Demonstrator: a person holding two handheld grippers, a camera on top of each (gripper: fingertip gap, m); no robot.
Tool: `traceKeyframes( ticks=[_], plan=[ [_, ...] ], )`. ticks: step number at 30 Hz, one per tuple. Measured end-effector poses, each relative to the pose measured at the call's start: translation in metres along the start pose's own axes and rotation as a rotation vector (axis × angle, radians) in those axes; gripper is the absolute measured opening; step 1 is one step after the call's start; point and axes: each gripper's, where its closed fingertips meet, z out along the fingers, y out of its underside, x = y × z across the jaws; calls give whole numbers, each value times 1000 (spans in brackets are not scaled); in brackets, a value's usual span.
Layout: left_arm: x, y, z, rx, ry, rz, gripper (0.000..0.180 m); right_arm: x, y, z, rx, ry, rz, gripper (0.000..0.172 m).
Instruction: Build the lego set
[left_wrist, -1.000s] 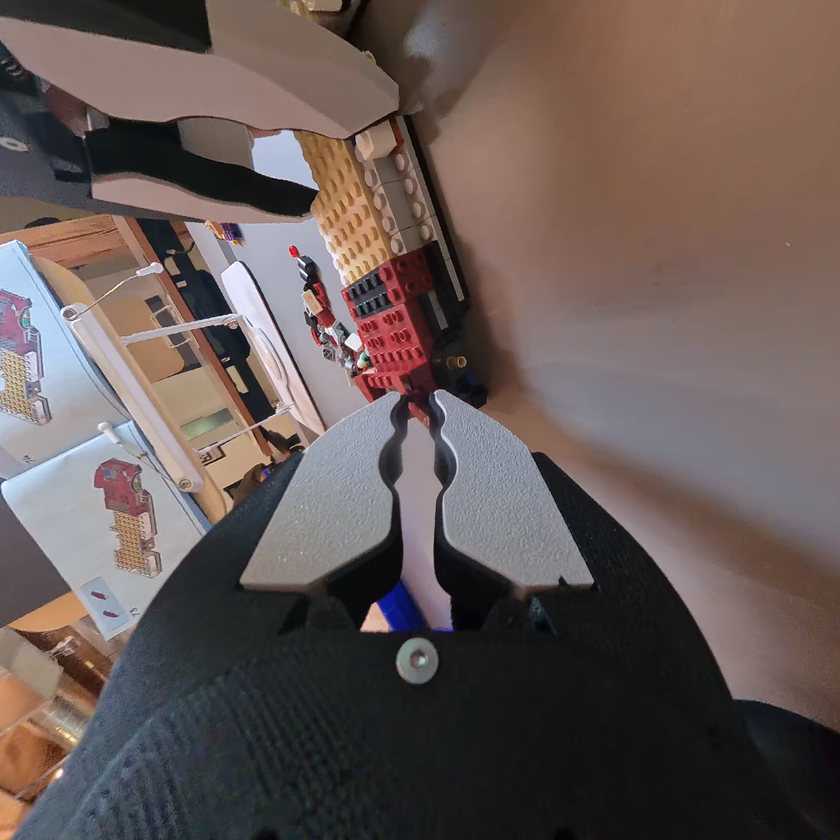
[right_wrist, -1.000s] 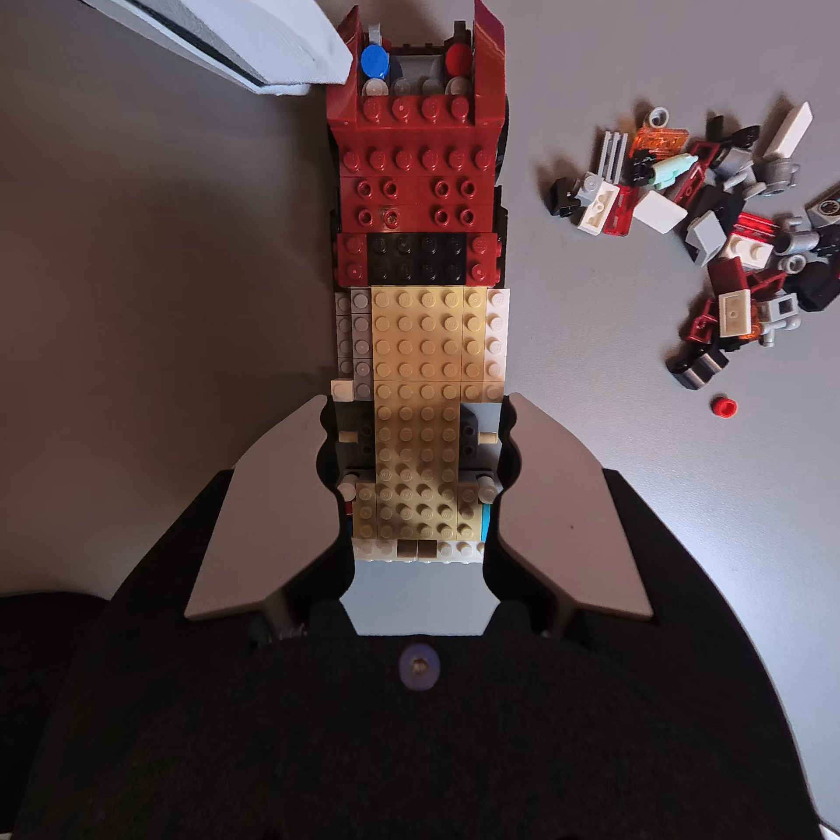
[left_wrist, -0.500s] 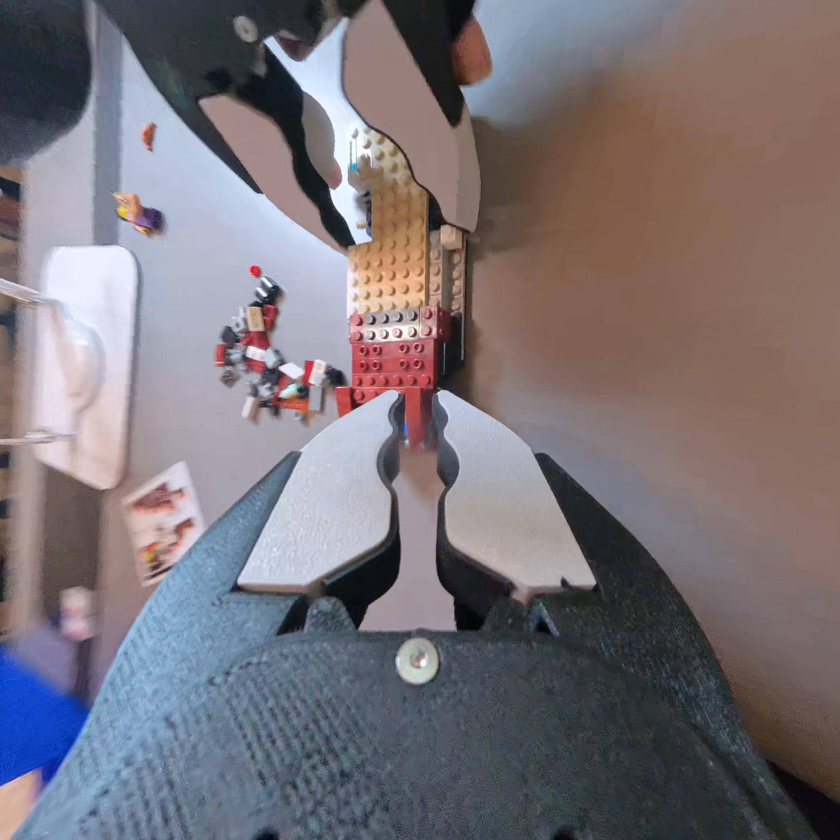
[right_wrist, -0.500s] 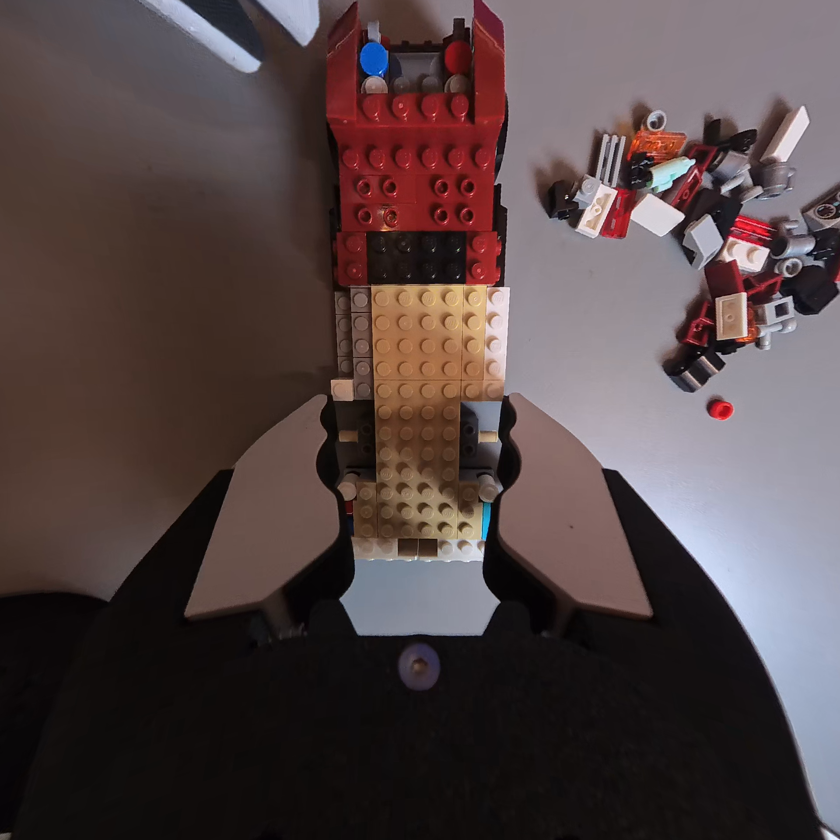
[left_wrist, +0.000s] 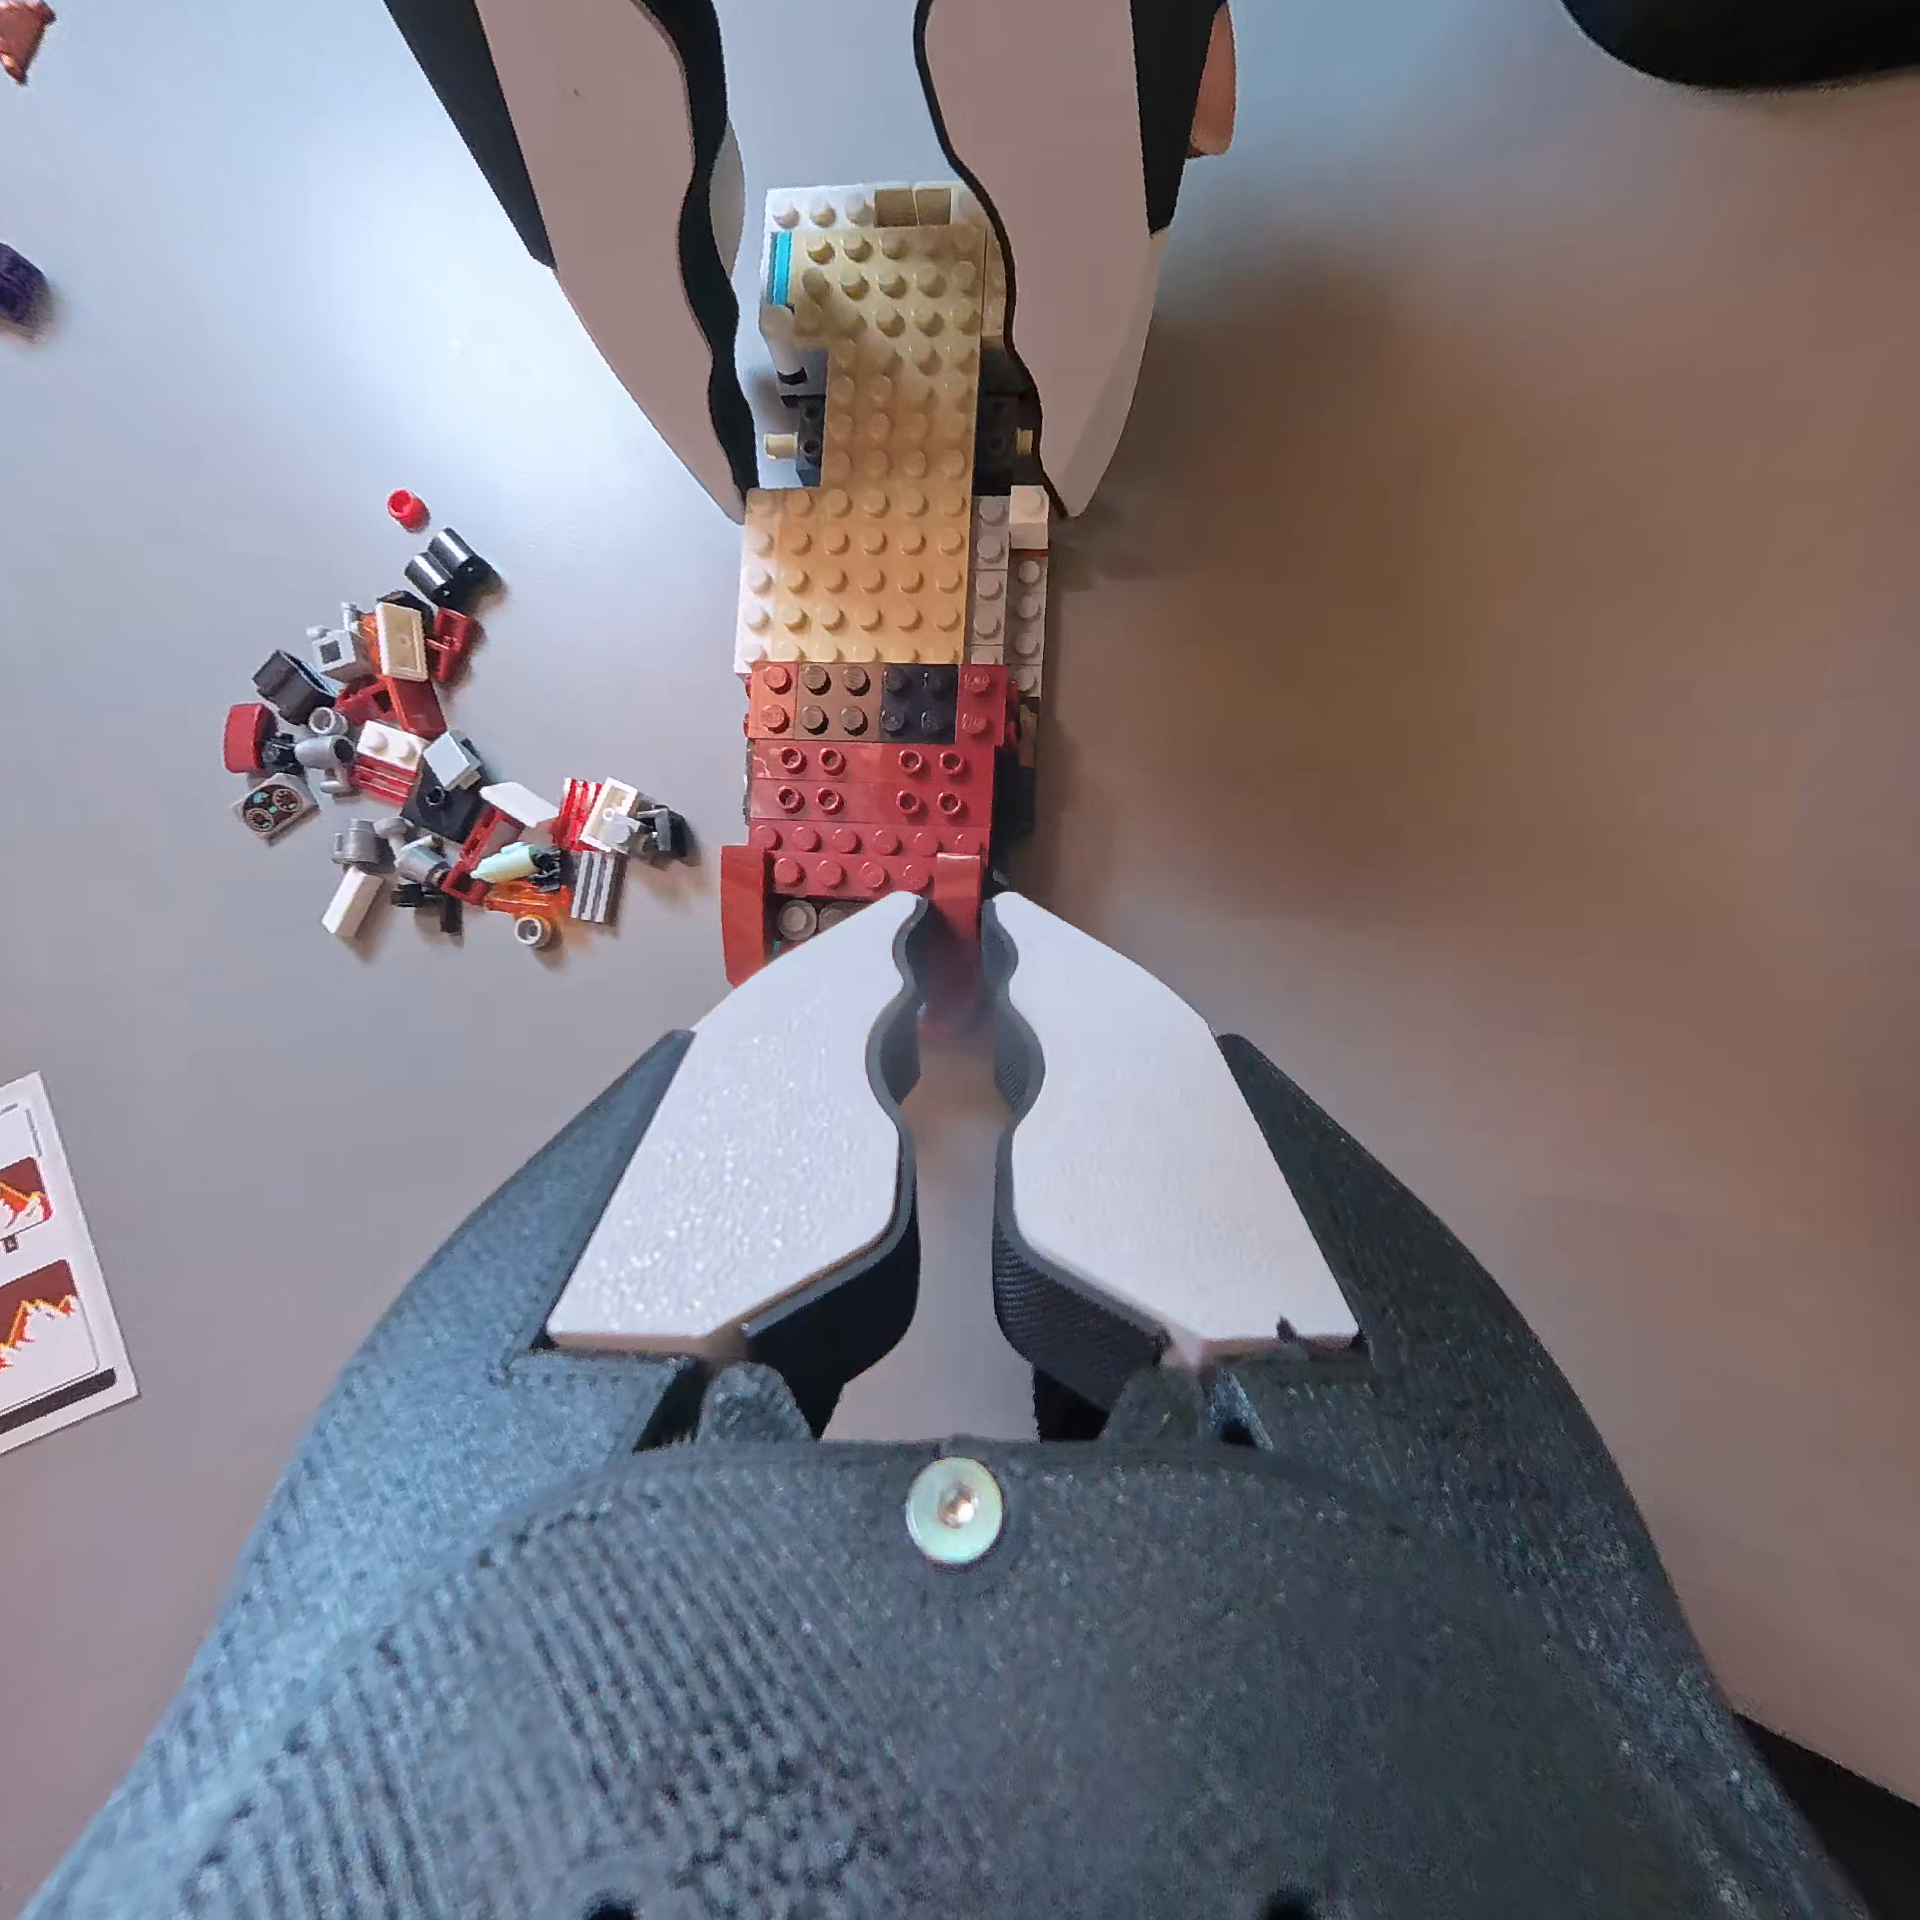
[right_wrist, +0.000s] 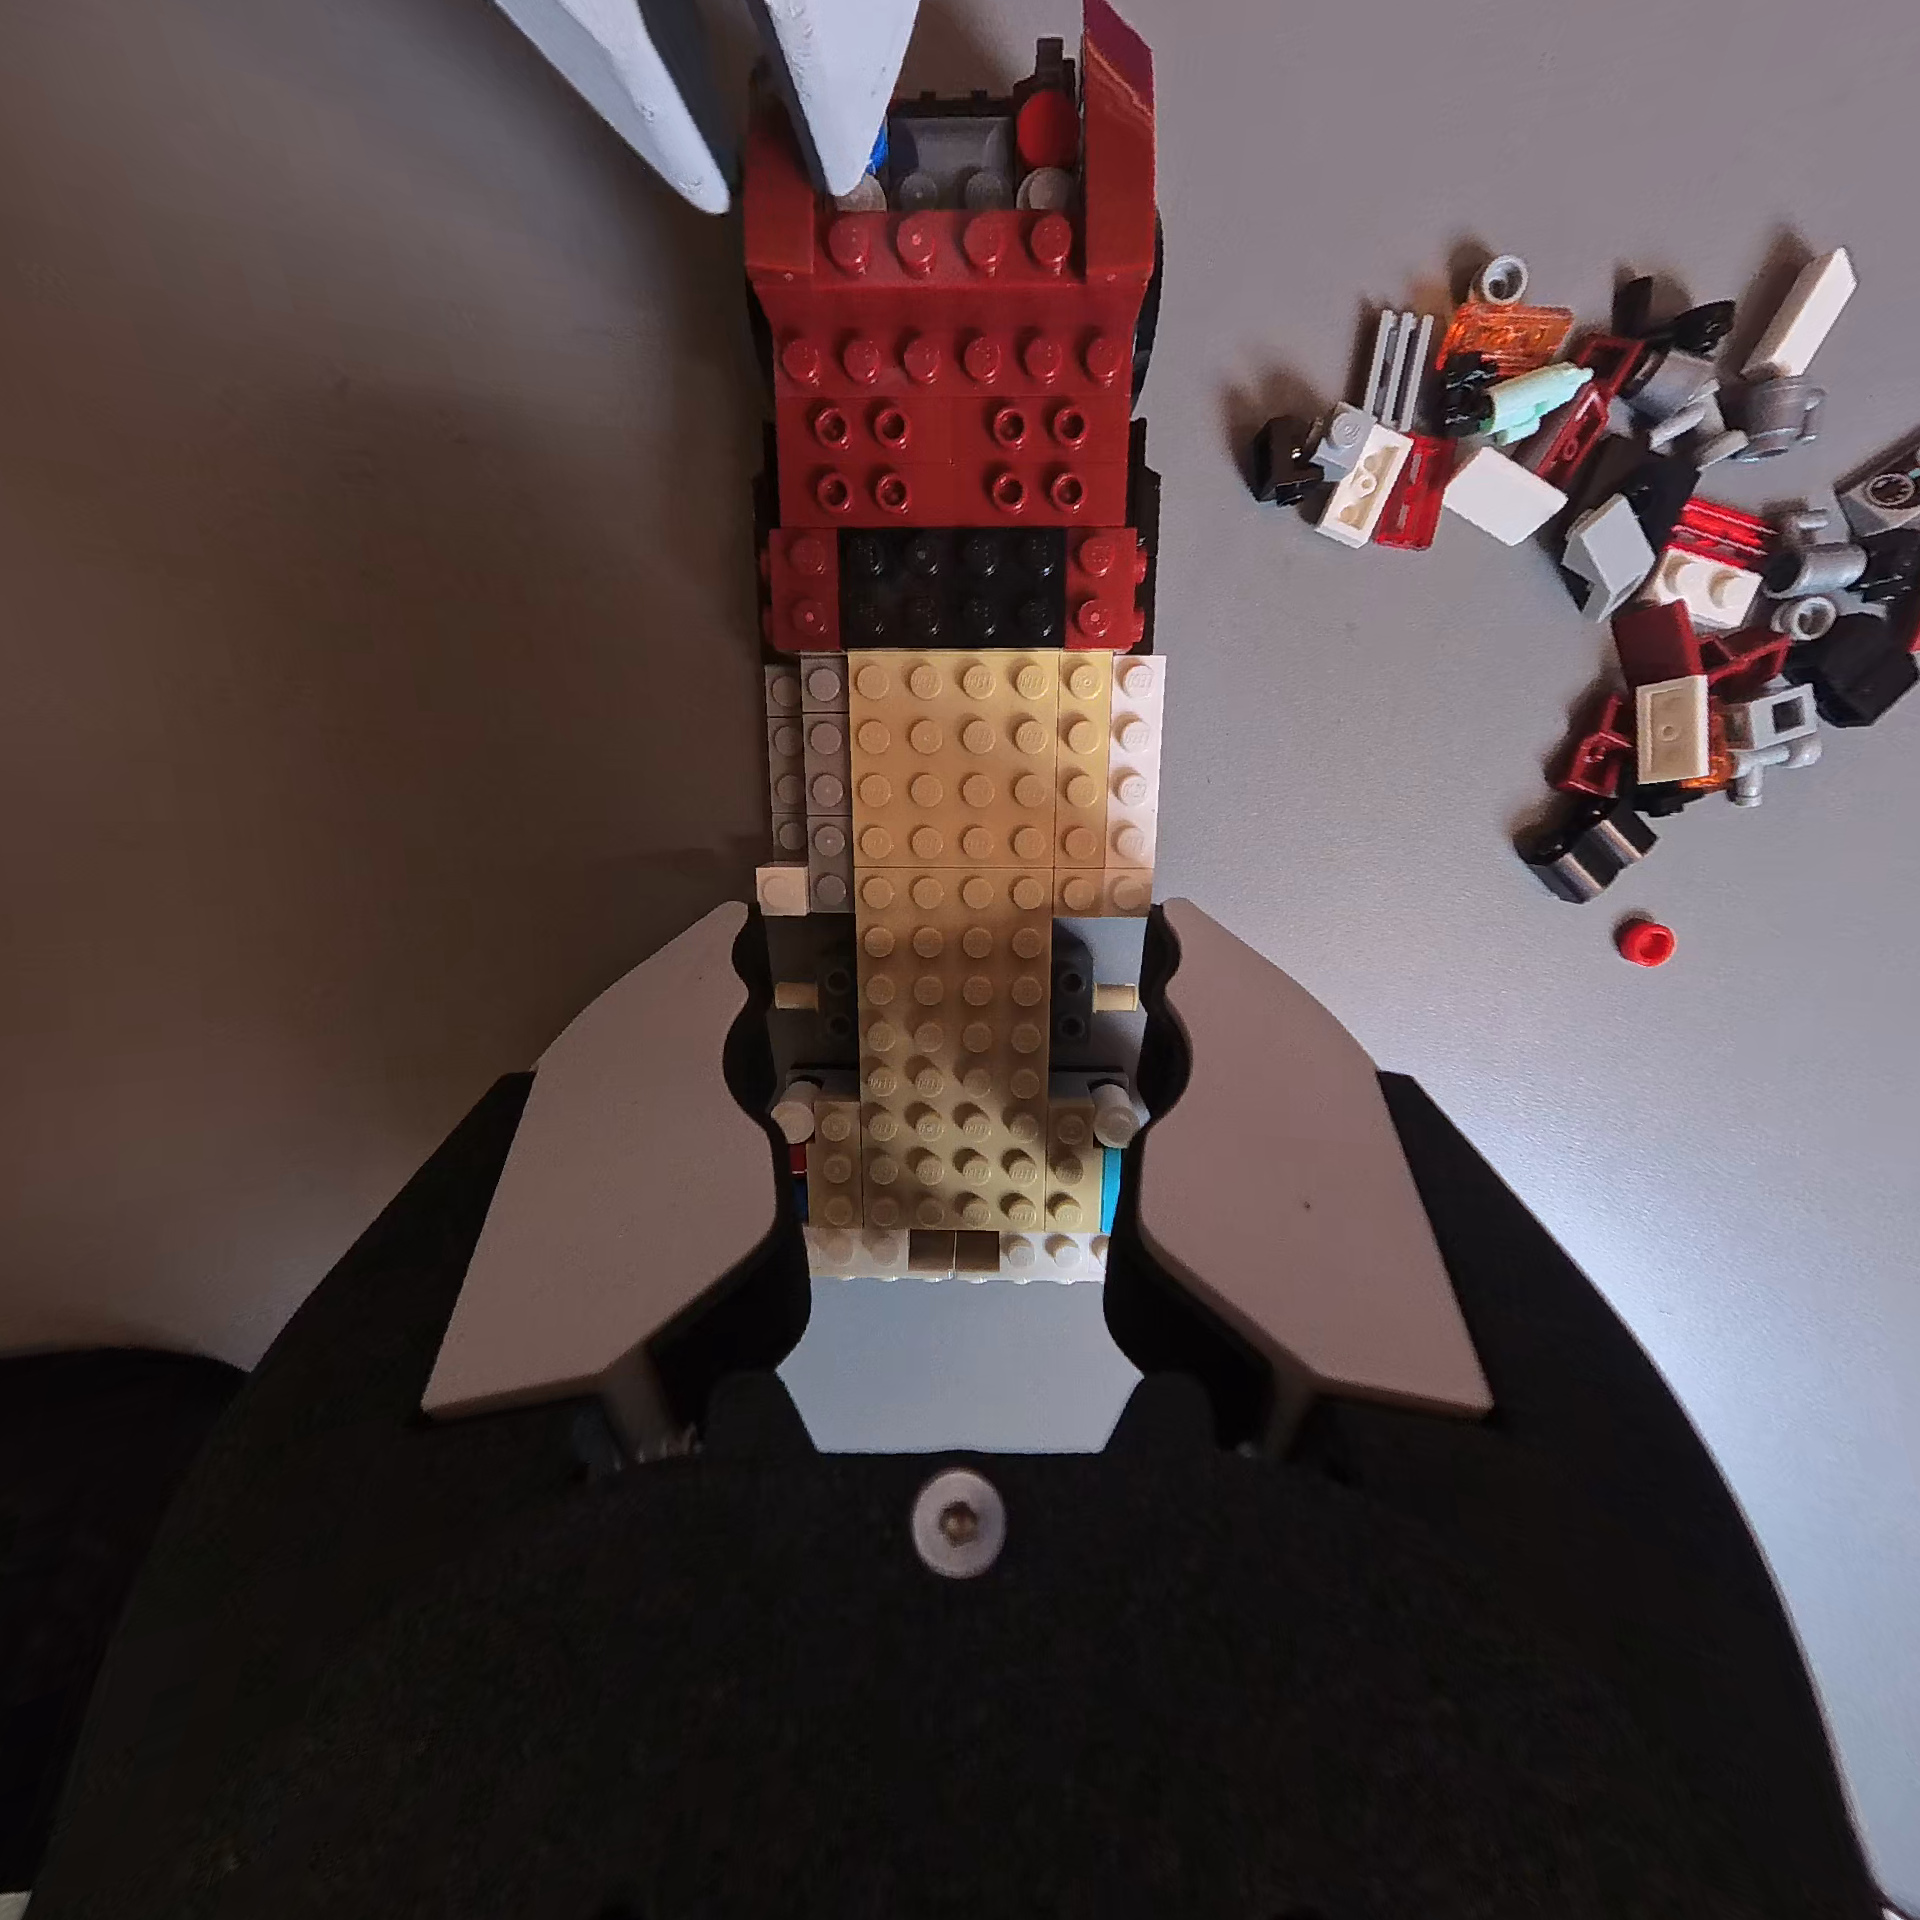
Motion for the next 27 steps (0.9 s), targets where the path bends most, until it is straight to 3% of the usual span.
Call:
traceKeyframes(
  ticks=[10, 23, 27],
  plan=[
    [5, 1, -1, -27, 22, 14, 8, 1, 0, 0, 3, -1, 9, 66],
    [4, 5, 0, -327, -94, 147, 9, 1, 2, 5, -36, 11, -34, 64],
    [4, 5, 0, -348, -112, 177, 9, 1, 1, 4, -24, 8, -31, 64]
  ],
)
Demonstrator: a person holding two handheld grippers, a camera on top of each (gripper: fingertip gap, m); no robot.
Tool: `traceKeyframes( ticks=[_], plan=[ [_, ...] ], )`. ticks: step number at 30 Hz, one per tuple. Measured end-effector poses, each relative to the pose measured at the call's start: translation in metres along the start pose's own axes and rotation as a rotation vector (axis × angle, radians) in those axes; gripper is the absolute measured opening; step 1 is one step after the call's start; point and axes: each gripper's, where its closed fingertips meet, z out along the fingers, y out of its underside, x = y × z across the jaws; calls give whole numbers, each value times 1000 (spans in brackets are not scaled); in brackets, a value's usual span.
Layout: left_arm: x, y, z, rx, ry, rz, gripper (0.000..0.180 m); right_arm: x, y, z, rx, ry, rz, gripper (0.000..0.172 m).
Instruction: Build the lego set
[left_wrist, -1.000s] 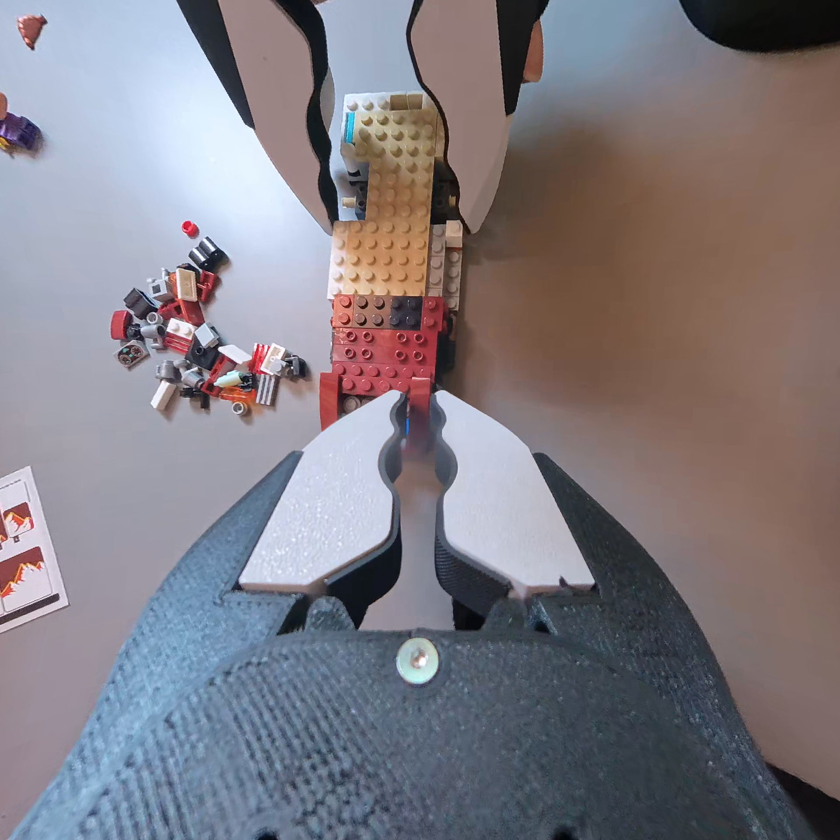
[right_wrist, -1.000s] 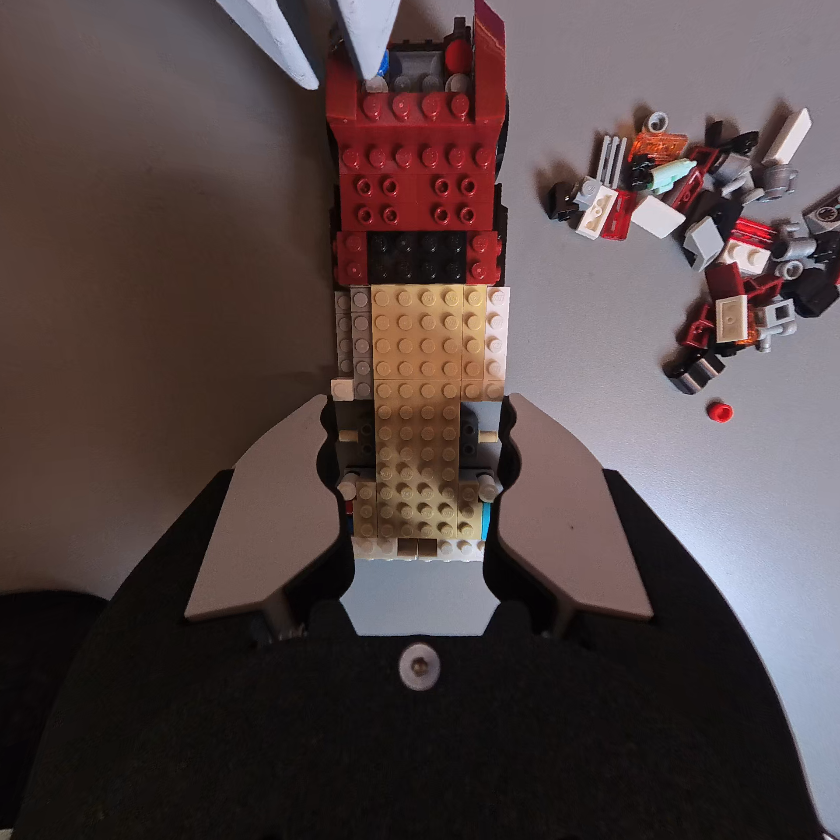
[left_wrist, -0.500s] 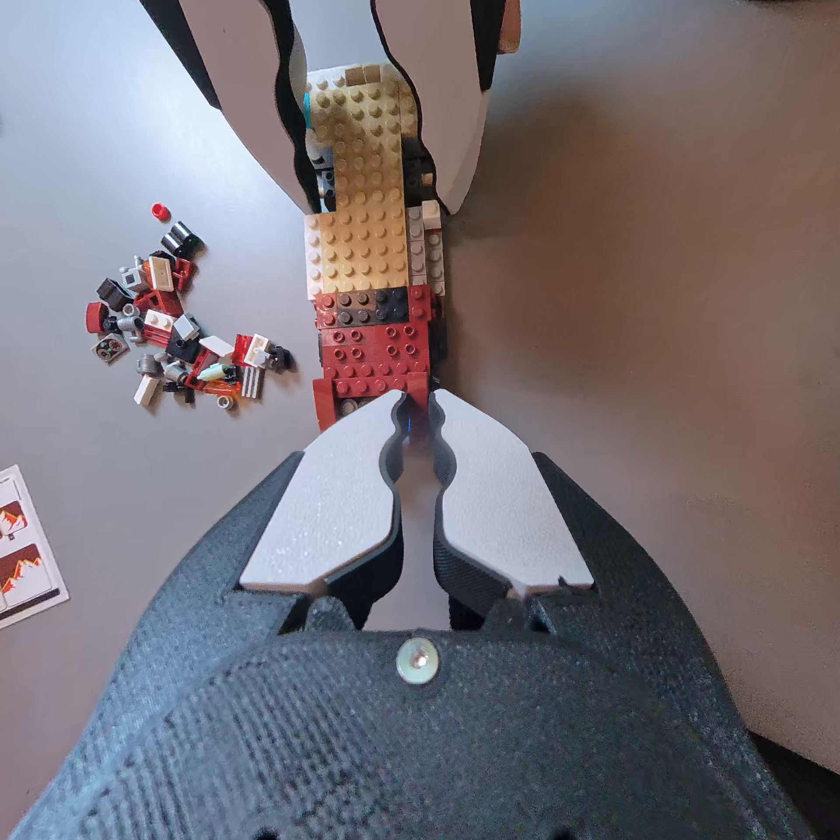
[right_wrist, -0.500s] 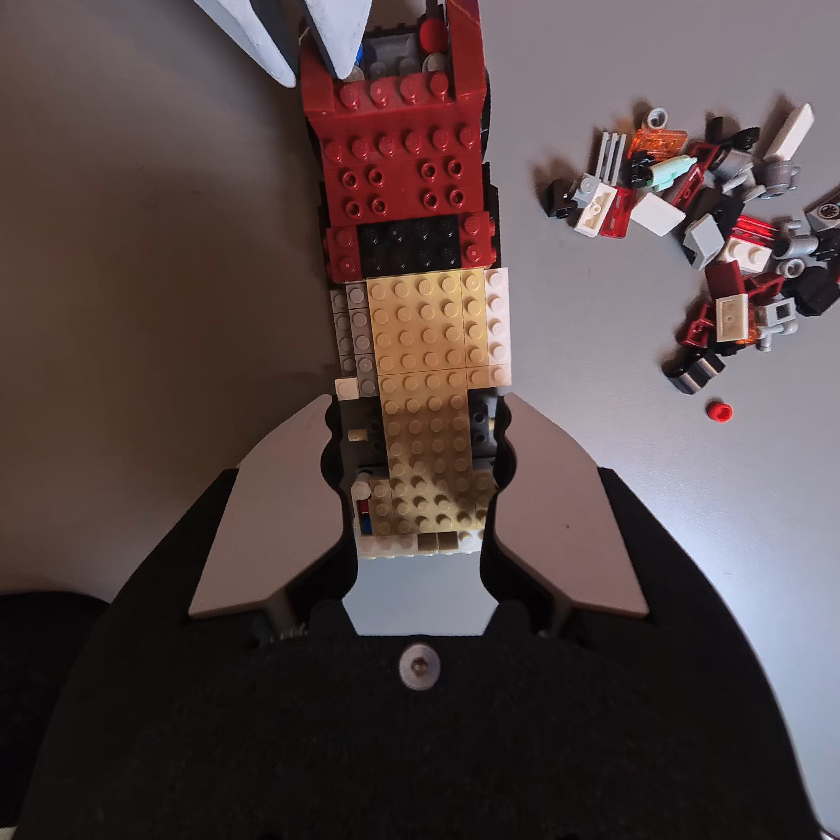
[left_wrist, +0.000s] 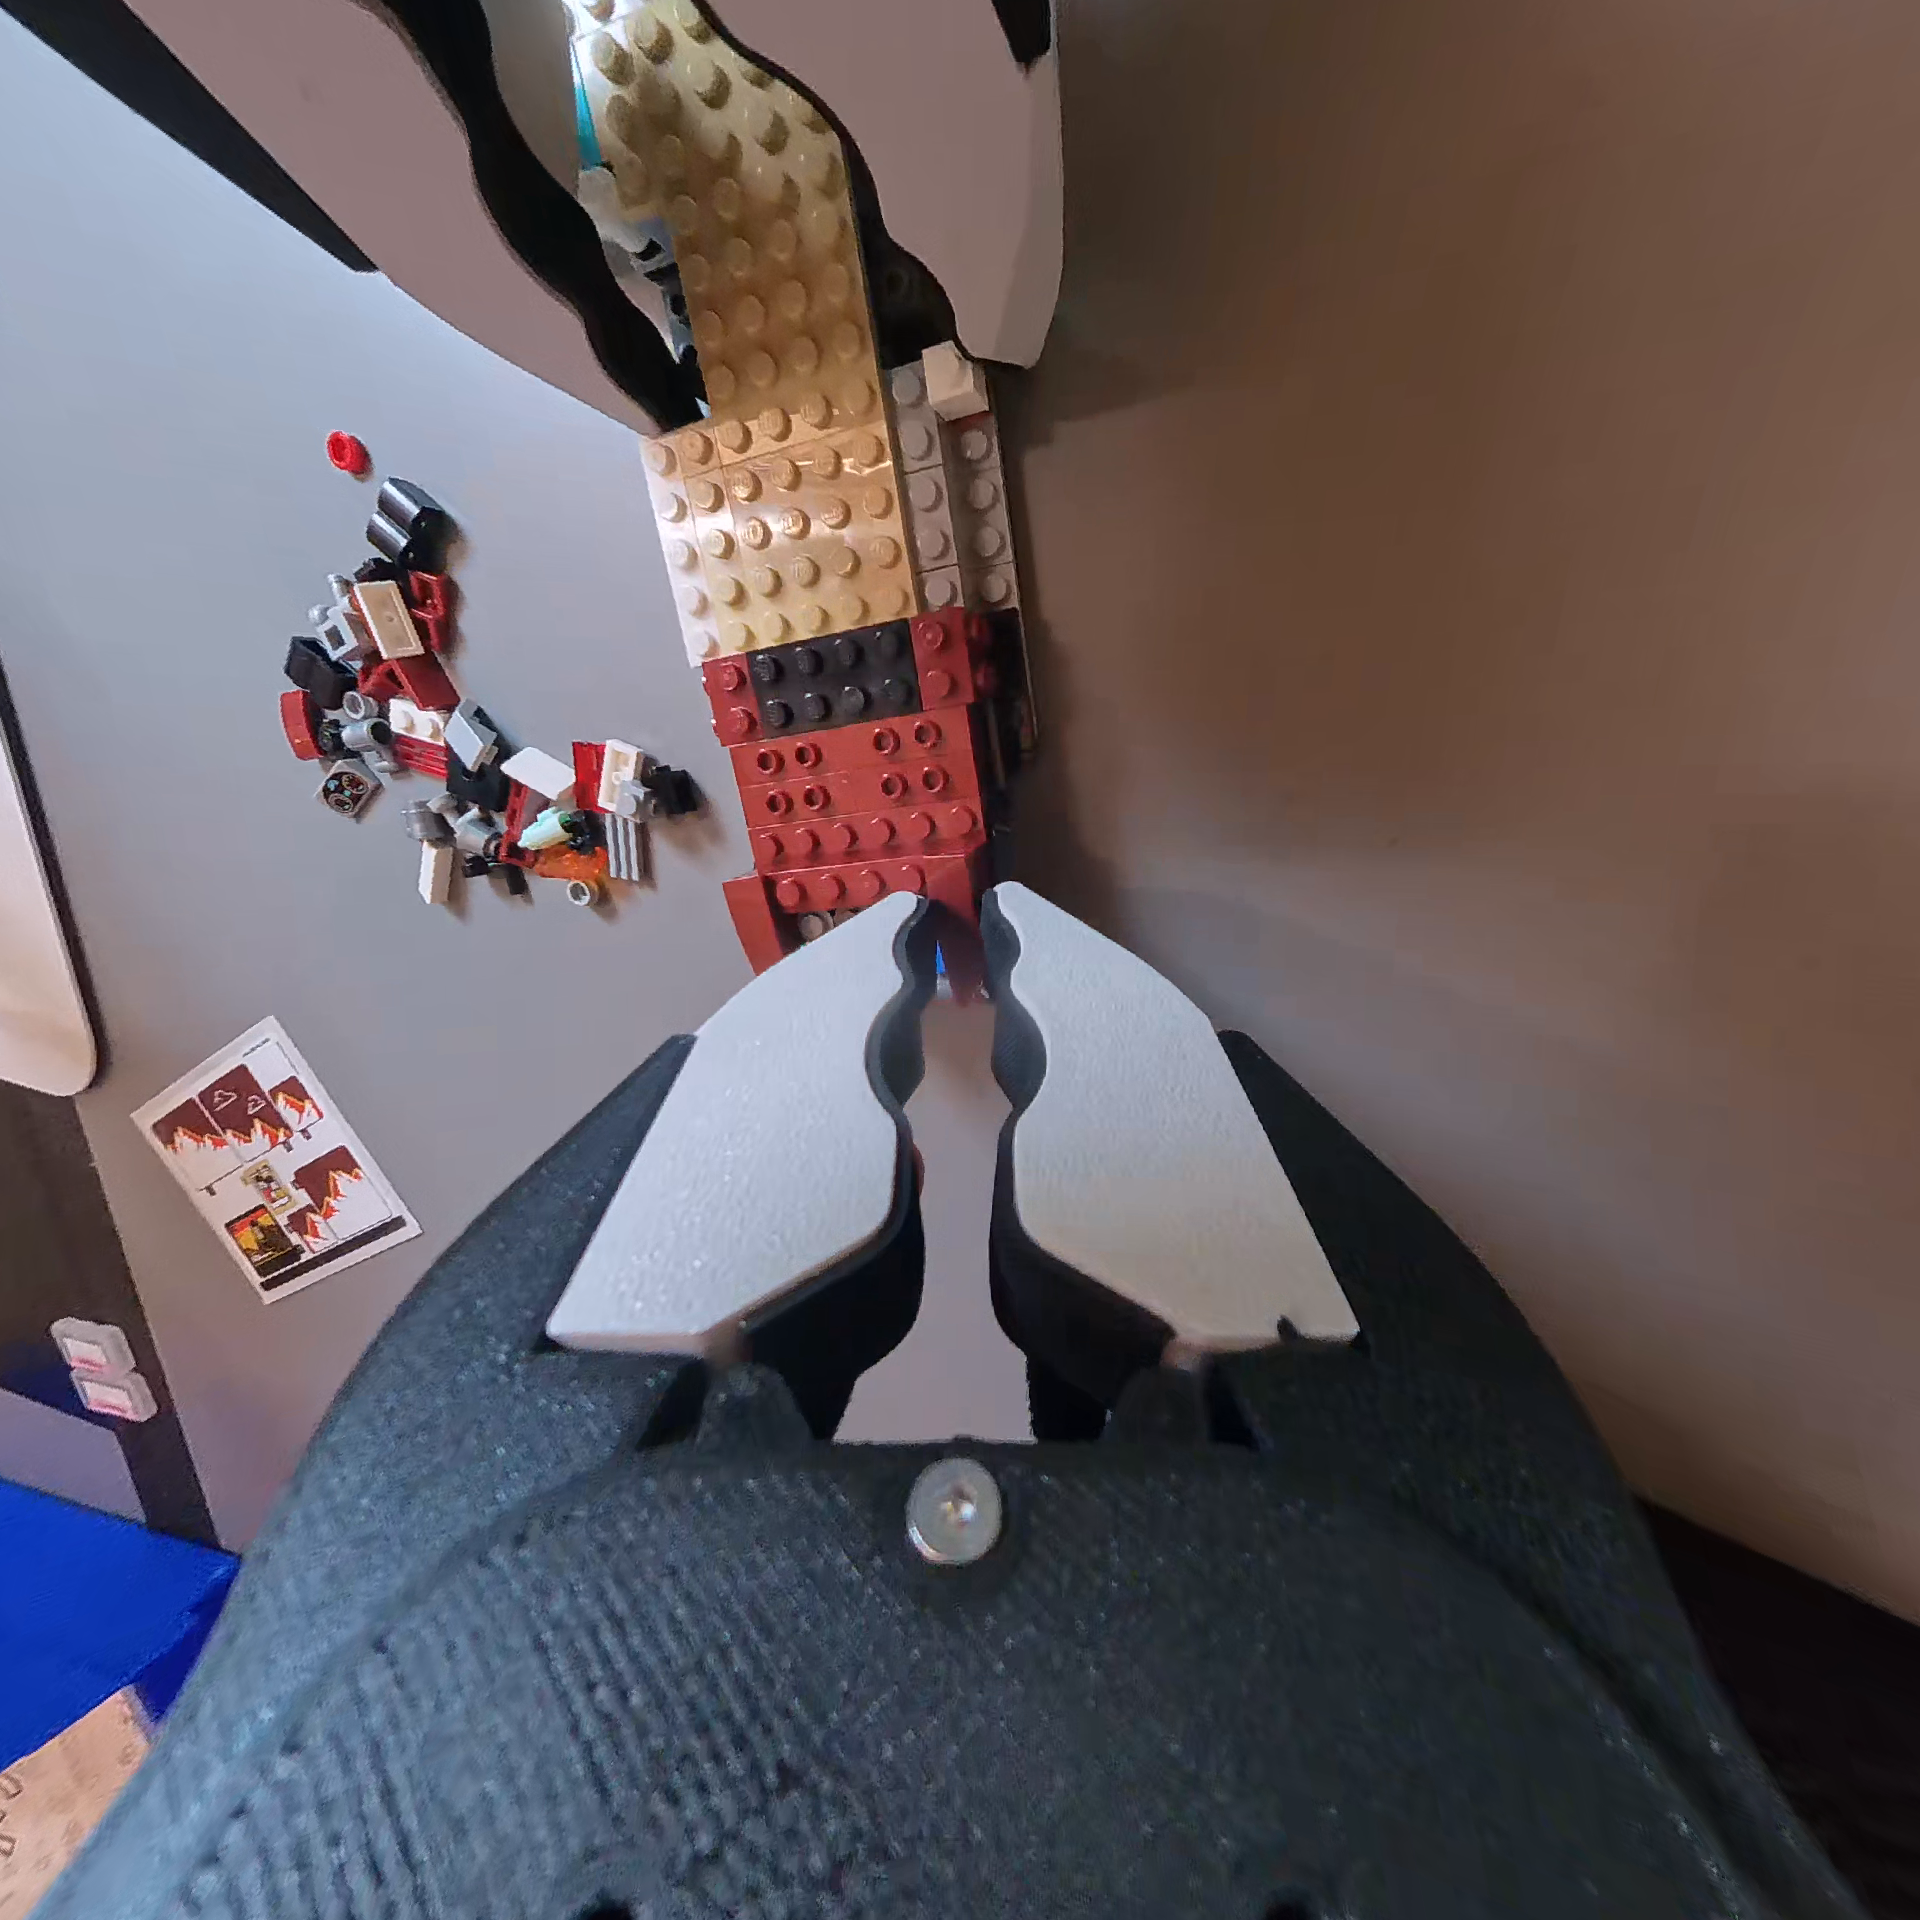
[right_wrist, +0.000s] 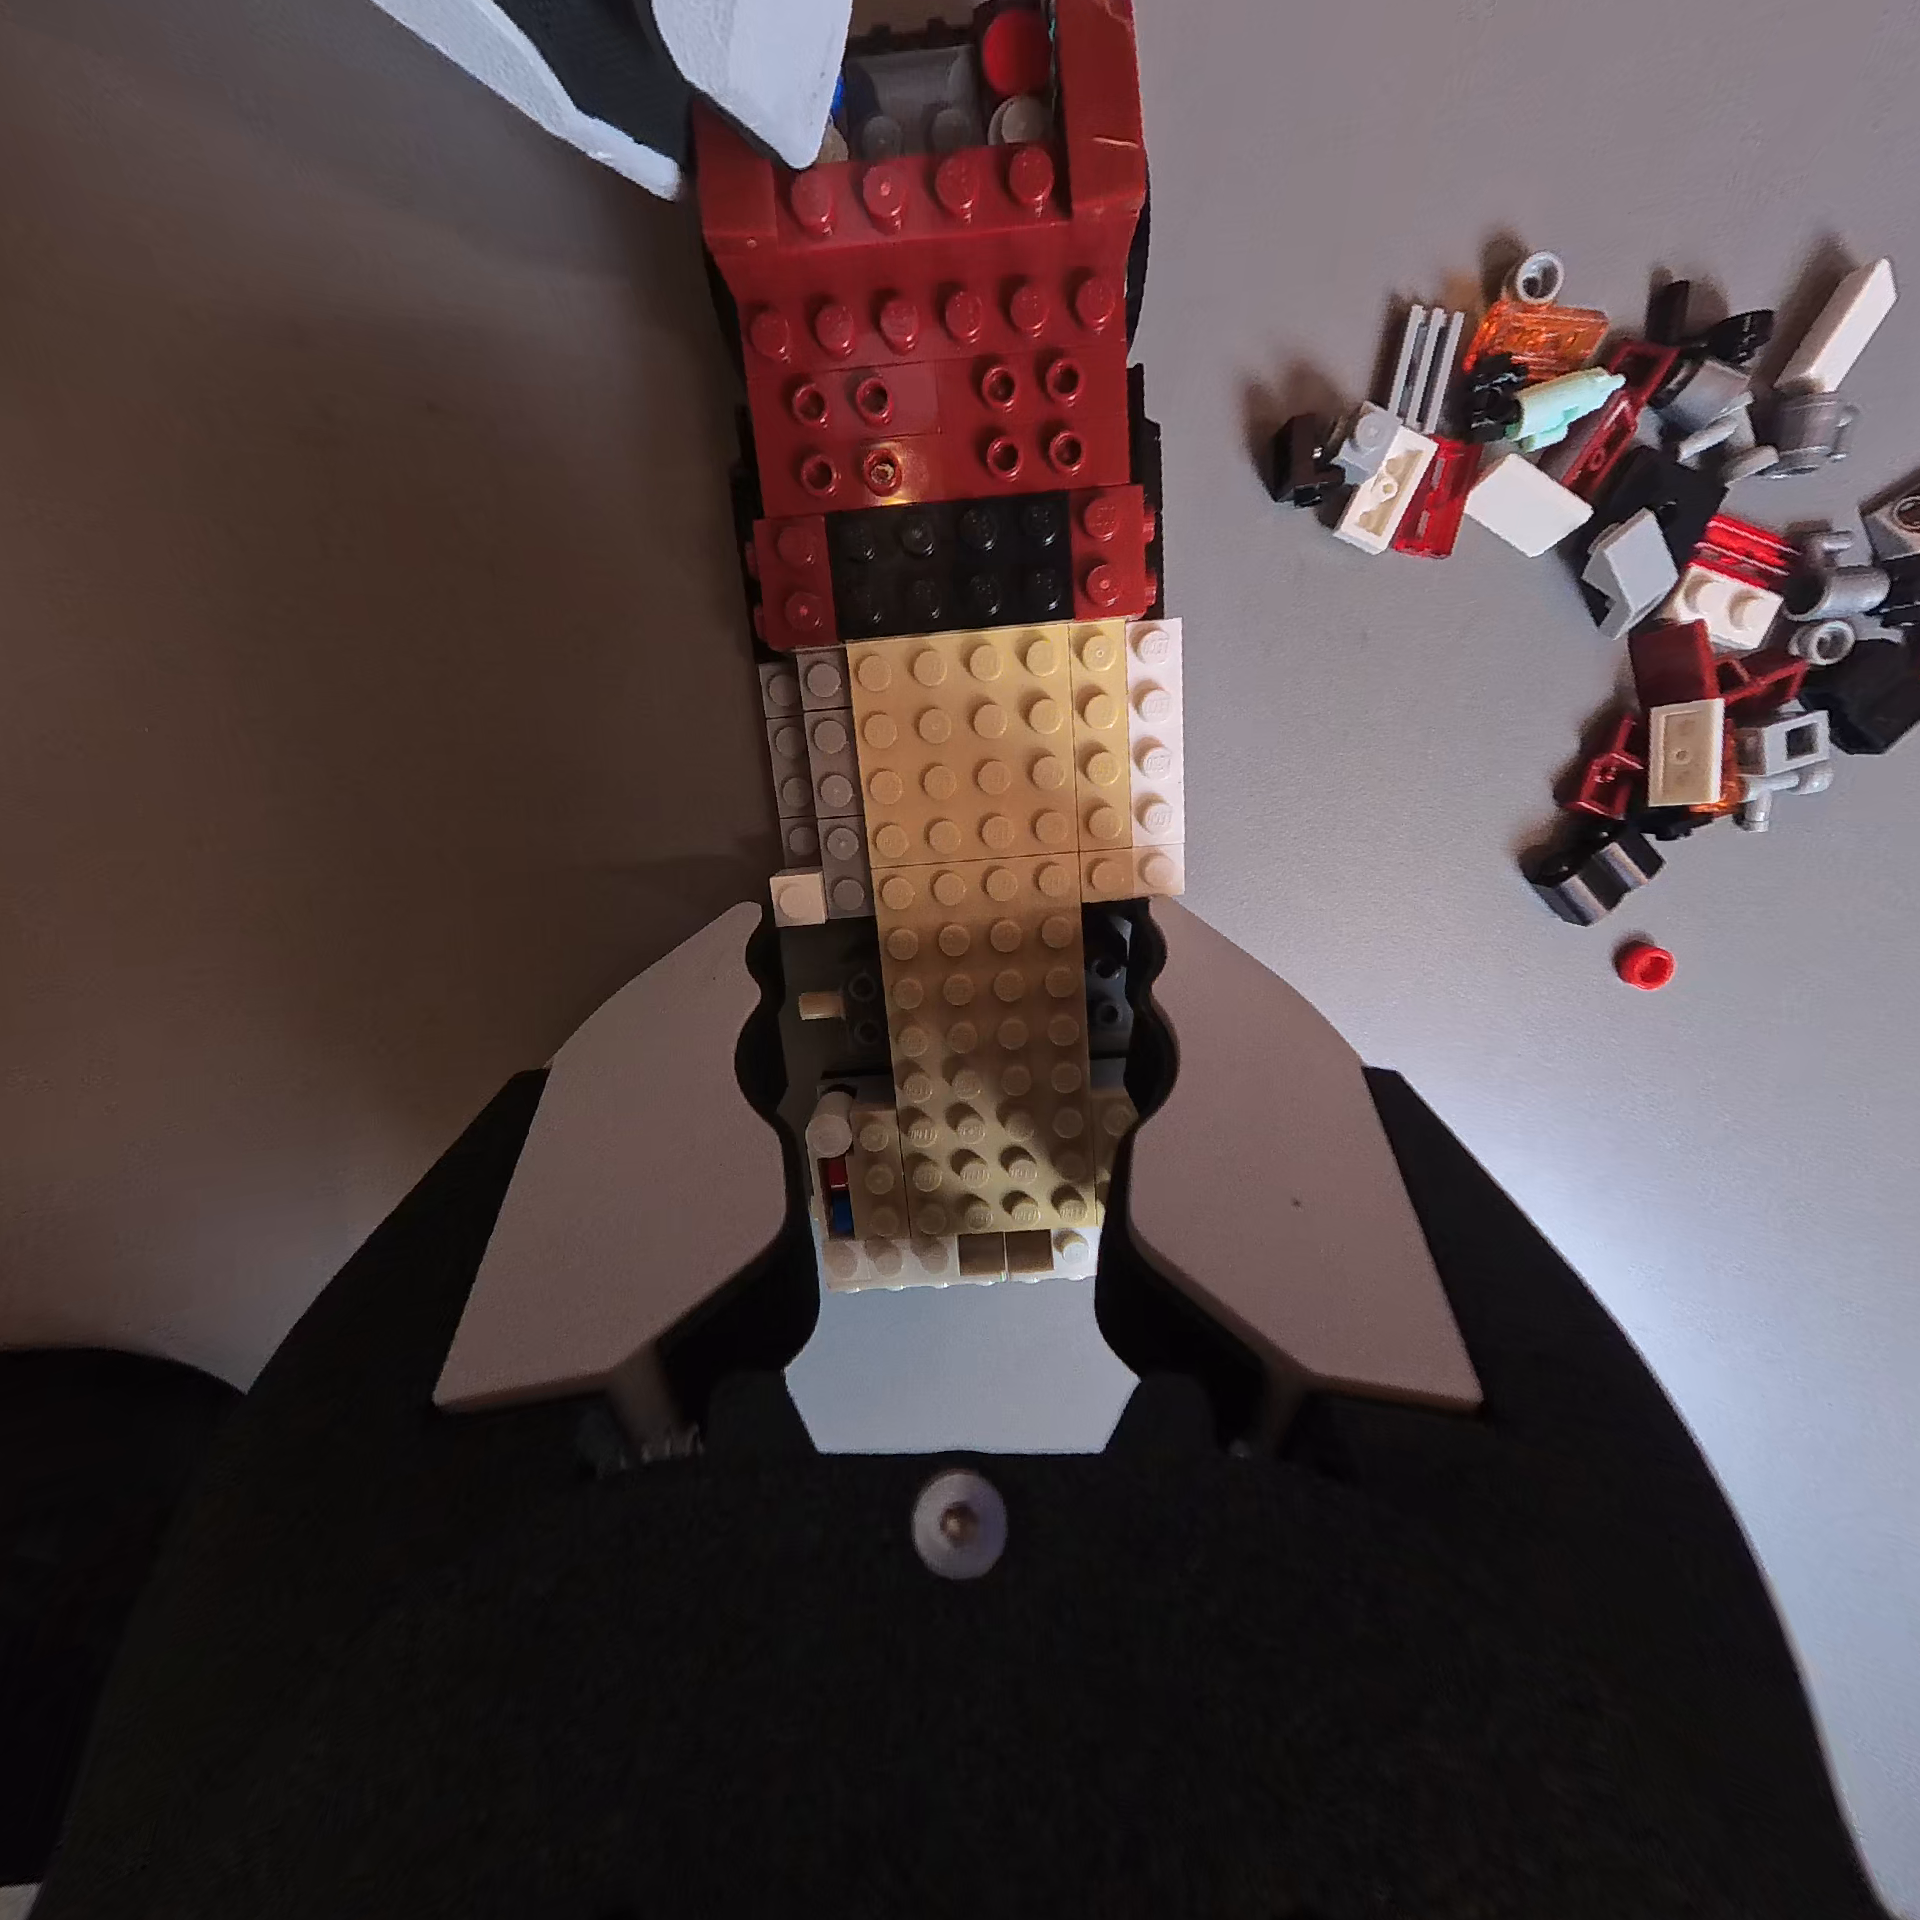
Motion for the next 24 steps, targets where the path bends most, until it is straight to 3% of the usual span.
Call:
traceKeyframes(
  ticks=[4, 8, 13, 24],
  plan=[
    [-3, -3, -2, 80, -14, -28, 10, 0, -9, -17, 90, 18, 13, 63],
    [-4, -10, -20, 266, 36, -142, 16, -12, -27, -33, 216, 20, 6, 59],
    [4, 2, -9, 353, 82, -218, 16, -29, -62, -33, 355, -29, 11, 32],
    [0, 12, -6, 527, -18, -247, 10, -25, -100, -9, 345, 64, -31, 26]
  ],
)
